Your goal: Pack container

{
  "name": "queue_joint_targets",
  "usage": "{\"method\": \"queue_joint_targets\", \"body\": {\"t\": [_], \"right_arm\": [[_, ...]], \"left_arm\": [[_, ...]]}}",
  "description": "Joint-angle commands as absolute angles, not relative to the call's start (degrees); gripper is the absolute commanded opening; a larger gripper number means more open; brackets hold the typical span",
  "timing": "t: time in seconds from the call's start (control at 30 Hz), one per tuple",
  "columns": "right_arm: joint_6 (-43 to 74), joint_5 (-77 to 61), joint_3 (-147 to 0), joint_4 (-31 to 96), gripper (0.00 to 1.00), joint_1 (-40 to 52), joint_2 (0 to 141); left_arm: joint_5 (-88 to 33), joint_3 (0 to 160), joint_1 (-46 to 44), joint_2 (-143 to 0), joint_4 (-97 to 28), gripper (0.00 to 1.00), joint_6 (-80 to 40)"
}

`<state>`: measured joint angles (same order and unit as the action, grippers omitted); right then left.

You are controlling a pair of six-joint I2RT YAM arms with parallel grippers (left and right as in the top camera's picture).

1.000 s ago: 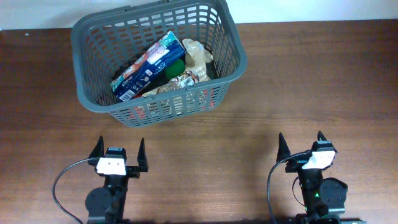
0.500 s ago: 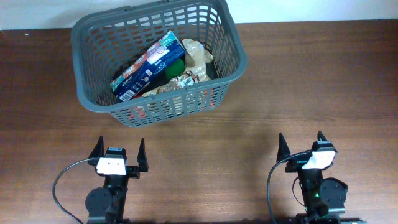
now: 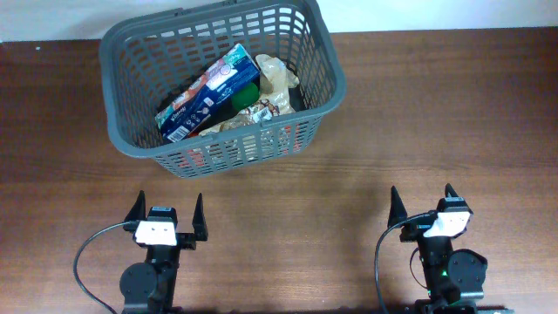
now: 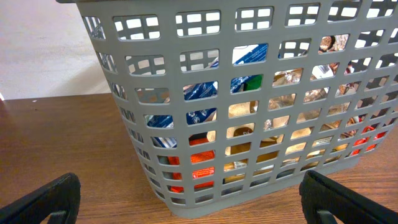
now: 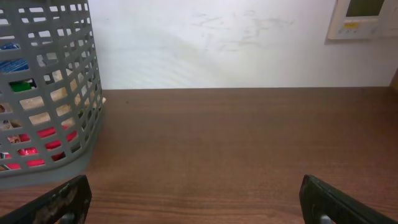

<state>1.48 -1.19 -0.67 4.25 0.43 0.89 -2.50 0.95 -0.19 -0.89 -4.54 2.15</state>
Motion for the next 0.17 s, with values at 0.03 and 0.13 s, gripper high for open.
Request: {"method": "queue_joint_targets", "body": {"t": [0.03,0.13], "right_arm": [[1.50,-1.76,-0.32,4.36,0.99,0.64,0.19],[1.50,-1.76,-0.32,4.36,0.99,0.64,0.19]], "left_arm": [[-1.89,0.49,0.23,-0.34,-4.58,0.99,3.07],[-1.89,0.49,0.23,-0.34,-4.58,0.99,3.07]]}}
